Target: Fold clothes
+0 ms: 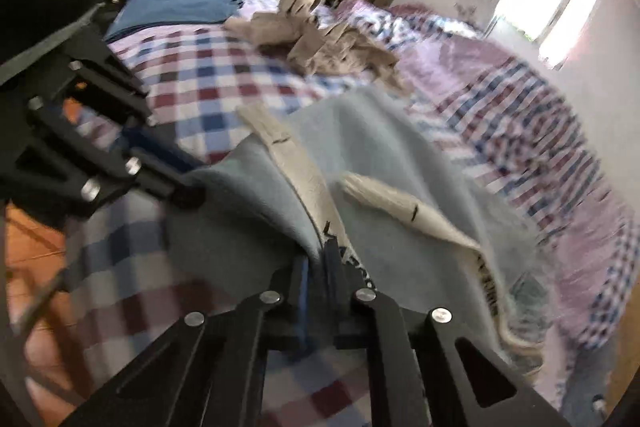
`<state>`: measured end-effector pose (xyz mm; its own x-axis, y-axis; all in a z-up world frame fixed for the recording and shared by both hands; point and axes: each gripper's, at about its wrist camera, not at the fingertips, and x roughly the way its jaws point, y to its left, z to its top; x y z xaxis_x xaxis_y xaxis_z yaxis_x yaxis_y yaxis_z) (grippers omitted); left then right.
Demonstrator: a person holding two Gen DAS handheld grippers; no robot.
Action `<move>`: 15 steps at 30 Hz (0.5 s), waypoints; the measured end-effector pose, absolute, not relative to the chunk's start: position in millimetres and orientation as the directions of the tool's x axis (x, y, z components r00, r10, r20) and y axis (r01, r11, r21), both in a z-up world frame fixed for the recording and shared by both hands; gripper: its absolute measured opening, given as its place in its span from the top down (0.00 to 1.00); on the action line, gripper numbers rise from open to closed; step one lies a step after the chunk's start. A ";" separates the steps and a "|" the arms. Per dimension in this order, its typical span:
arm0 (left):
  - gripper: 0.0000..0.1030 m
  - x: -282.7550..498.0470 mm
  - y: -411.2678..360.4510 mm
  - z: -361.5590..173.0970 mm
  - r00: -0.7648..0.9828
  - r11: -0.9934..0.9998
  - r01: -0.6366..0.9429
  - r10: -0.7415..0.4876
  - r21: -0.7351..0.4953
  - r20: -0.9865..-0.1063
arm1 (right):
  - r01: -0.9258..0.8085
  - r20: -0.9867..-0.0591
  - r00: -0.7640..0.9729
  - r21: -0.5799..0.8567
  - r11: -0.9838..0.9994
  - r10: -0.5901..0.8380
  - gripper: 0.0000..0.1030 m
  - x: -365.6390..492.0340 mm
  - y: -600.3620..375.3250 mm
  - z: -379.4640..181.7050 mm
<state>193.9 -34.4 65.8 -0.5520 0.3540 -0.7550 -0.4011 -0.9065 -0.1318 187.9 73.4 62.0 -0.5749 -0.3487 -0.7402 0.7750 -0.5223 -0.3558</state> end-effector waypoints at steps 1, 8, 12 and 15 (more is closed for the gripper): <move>0.90 192.1 -37.4 65.8 -0.546 -0.908 -0.394 0.358 -0.145 -0.757 | 0.784 -0.751 -0.557 -0.333 -0.524 -0.356 0.94 188.3 77.6 61.8; 0.88 190.2 -70.3 76.5 -0.504 -0.888 -0.321 0.455 -0.329 -0.735 | 0.813 -0.747 -0.434 -0.085 -0.575 -0.503 0.93 188.1 118.3 85.2; 0.62 191.8 -95.0 100.1 -0.550 -0.828 -0.310 0.558 -0.468 -0.622 | 0.723 -0.610 -0.516 0.066 -0.687 -0.602 0.64 163.9 146.4 123.7; 0.25 179.5 -102.3 122.8 -0.619 -0.788 -0.310 0.592 -0.532 -0.516 | 0.592 -0.521 -0.641 0.132 -0.795 -0.563 0.45 135.1 162.5 152.5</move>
<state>179.5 -102.3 122.8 -0.6191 0.5918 -0.5162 -0.3096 -0.7880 -0.5321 135.1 162.5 152.5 -0.6408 -0.5634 -0.5215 0.5920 -0.7951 0.1316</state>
